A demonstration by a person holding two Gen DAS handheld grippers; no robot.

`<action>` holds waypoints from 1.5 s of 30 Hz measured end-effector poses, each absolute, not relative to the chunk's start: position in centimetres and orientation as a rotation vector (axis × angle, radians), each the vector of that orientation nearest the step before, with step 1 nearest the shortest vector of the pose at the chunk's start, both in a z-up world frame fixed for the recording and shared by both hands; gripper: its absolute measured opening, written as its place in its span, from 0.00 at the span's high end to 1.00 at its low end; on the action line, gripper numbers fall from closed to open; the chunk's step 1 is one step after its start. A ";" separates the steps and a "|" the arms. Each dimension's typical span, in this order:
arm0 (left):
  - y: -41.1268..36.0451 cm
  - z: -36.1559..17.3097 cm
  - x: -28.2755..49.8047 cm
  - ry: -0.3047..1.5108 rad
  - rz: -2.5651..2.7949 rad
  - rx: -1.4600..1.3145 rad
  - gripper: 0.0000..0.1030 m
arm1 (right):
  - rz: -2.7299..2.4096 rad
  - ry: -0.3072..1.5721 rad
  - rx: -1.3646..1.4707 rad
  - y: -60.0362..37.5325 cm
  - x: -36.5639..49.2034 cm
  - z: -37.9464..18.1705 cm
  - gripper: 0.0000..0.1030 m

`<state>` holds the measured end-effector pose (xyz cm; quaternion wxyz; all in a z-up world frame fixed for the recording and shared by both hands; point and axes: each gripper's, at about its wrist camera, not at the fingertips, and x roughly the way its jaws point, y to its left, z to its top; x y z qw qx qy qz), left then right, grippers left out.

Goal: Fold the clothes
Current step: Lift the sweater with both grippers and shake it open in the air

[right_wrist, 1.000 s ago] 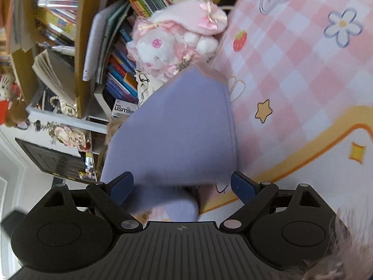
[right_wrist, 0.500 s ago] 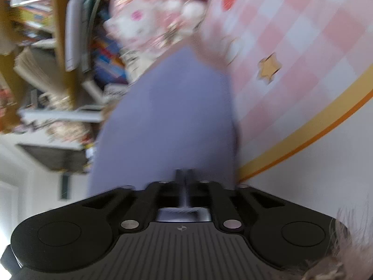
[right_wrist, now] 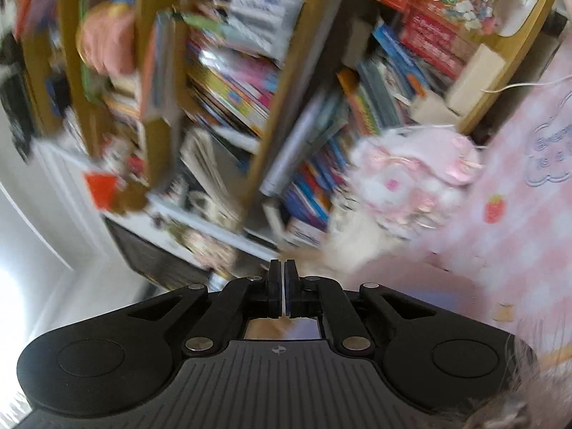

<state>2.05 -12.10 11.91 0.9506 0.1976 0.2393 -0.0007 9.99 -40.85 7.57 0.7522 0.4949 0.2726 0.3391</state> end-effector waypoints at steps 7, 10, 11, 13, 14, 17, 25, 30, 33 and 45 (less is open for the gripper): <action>-9.8 12.6 4.2 0.538 0.005 0.200 0.89 | 0.637 0.960 1.228 -37.1 7.7 -2.0 0.49; -9.6 12.4 4.5 0.553 0.002 0.204 0.89 | 0.668 1.013 1.326 -35.7 6.7 -4.8 0.49; -9.6 12.4 4.6 0.556 0.000 0.206 0.89 | 0.679 1.028 1.369 -35.1 6.6 -5.7 0.49; -9.5 12.4 4.6 0.563 0.000 0.206 0.89 | 0.682 1.061 1.433 -34.1 6.3 -6.9 0.49; -9.5 12.5 4.6 0.566 0.000 0.206 0.89 | 0.685 1.073 1.445 -33.6 6.3 -7.2 0.47; -9.2 12.7 4.5 0.574 0.008 0.192 0.89 | 0.716 1.086 1.435 -32.0 6.8 -7.4 0.44; -7.0 13.6 4.4 0.588 0.026 0.077 0.89 | 0.772 1.095 1.606 -30.0 6.7 -9.4 0.22; -6.6 13.3 4.4 0.603 0.034 0.083 0.89 | 0.822 1.050 1.664 -29.5 6.6 -9.2 0.18; -6.6 13.1 4.1 0.601 0.046 0.138 0.89 | 0.842 1.010 1.608 -30.2 6.3 -8.2 0.52; -10.5 13.3 -1.2 0.388 -0.130 0.603 0.91 | 0.948 0.466 1.545 -39.0 7.3 3.7 0.92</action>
